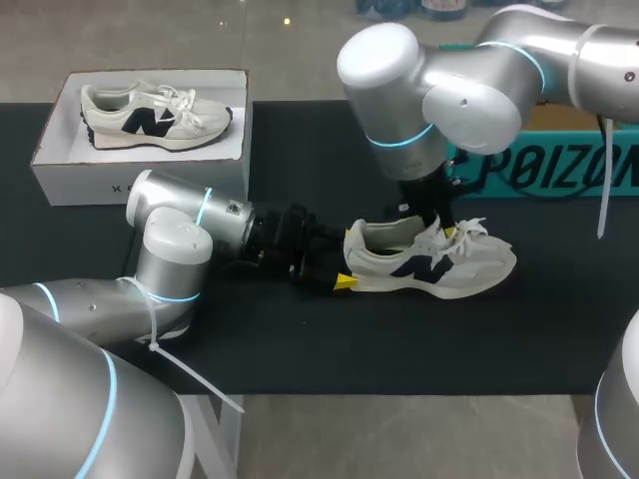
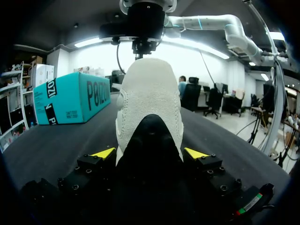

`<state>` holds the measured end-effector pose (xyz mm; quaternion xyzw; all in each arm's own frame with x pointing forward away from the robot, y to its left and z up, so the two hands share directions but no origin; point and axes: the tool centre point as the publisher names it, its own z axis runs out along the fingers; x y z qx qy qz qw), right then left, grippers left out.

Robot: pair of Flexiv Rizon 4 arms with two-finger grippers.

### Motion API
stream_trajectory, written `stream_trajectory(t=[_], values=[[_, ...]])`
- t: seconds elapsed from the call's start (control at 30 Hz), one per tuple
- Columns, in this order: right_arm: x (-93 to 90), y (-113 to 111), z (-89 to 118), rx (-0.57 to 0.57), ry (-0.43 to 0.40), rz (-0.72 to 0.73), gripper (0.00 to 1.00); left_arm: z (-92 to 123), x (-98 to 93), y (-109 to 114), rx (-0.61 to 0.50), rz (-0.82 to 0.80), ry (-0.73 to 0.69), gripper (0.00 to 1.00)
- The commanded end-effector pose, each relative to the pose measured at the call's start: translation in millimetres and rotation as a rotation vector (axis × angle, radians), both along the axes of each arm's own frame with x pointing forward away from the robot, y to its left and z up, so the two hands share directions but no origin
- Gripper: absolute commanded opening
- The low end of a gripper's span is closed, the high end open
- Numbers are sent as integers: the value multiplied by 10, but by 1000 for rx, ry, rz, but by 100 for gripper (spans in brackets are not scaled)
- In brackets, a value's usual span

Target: Take the shoe out of the shoebox, open the shoe tongue, remove and reinsert the insole, then place the shoe into the shoebox

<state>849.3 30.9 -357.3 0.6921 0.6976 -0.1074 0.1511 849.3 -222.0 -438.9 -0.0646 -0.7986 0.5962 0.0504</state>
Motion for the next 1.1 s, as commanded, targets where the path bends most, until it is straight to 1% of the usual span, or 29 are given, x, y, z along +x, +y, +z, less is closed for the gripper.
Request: stream_trajectory(t=[0.03,0.13,0.4,0.47,0.5,0.53,0.57,0.6,0.63,0.67,0.7,0.77,1.0,1.07,1.1], values=[[-17,-117,84,27,-10,1,0,-51,9,-28,-1,-2,0,0],[-1,-168,95,52,-9,-11,0,-51,9,-28,-1,-2,0,0],[11,-333,41,193,-6,-49,0,-51,9,-28,-1,-2,0,0],[4,-365,27,232,-8,-57,3,-51,9,-28,-1,-2,0,0],[2,-374,23,229,-6,-58,6,-51,9,-28,-1,-2,0,0],[1,-374,22,234,-8,-57,21,-51,9,-28,-1,-2,0,0],[-5,-372,25,235,-9,-56,27,-51,9,-28,-1,-2,0,0],[-16,-361,37,231,-12,-53,40,-51,9,-28,-1,-2,0,0],[-26,-333,60,228,-16,-48,48,-51,9,-28,-1,-2,0,0],[-30,-317,73,228,-19,-45,59,-51,9,-28,-1,-2,0,0],[-37,-293,92,215,-25,-36,76,-51,9,-28,-1,-2,0,0],[-48,-258,130,205,-32,-25,84,-51,9,-28,-1,-2,0,0],[-89,-146,303,192,-57,0,86,-51,9,-28,-1,-2,0,0],[-121,-113,347,194,-63,8,100,-51,9,-28,-1,-2,0,0],[-137,-90,365,194,-65,10,100,-51,9,-28,-1,-2,0,0]])
